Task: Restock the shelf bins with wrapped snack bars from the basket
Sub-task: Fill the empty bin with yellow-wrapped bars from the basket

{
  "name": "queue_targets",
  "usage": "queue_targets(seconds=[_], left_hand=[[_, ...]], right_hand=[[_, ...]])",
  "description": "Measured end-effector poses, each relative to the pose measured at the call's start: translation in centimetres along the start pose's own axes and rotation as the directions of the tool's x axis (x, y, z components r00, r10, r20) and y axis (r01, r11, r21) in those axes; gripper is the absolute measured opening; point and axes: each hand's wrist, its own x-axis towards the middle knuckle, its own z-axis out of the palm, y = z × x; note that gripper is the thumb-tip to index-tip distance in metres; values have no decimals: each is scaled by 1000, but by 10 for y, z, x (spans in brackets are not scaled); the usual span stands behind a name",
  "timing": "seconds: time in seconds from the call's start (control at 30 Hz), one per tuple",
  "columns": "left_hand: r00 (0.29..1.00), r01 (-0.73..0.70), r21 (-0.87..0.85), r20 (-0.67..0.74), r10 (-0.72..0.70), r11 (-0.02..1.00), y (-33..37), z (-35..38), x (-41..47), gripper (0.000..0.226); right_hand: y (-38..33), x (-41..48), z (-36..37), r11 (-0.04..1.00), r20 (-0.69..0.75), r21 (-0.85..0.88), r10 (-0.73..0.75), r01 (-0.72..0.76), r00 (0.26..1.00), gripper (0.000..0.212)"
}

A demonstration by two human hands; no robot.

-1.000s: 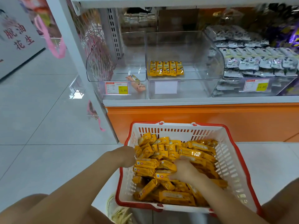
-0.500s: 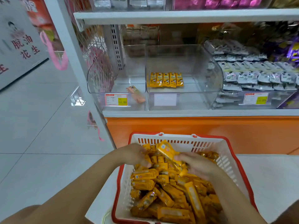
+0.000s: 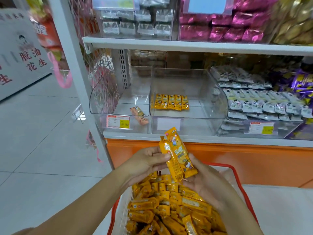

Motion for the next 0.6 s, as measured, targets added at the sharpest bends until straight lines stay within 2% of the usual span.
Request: queue_targets(seconds=[0.03,0.2,0.33,0.4,0.47,0.53,0.6], left_hand=[[1000,-4,-8,-22,4,1000,1,3,1,49],[996,-37,8,-76,38,999,8,19,3,29],[989,-33,59,-141,41,998,12,30,6,59],[987,-15,77,-157,27,997,15,36,5,62],[988,5,96,-151,10,995,18,41,4,54],[988,16,135,-156,6,991,22,44,3,36],[985,20,165,-172,9,986,26,47,2,25]], right_hand=[[0,-1,-1,998,-45,-45,-43,41,998,46],[-4,-11,1,931,-145,-307,-250,197,957,27],[-7,-15,6,845,-100,-457,-359,278,928,30],[-7,-15,4,818,-89,-498,-380,290,921,33],[-7,-15,3,814,-76,-494,-391,306,917,35],[-8,-15,3,801,-52,-482,-432,356,901,41],[-10,-17,3,757,-47,-521,-488,395,872,43]])
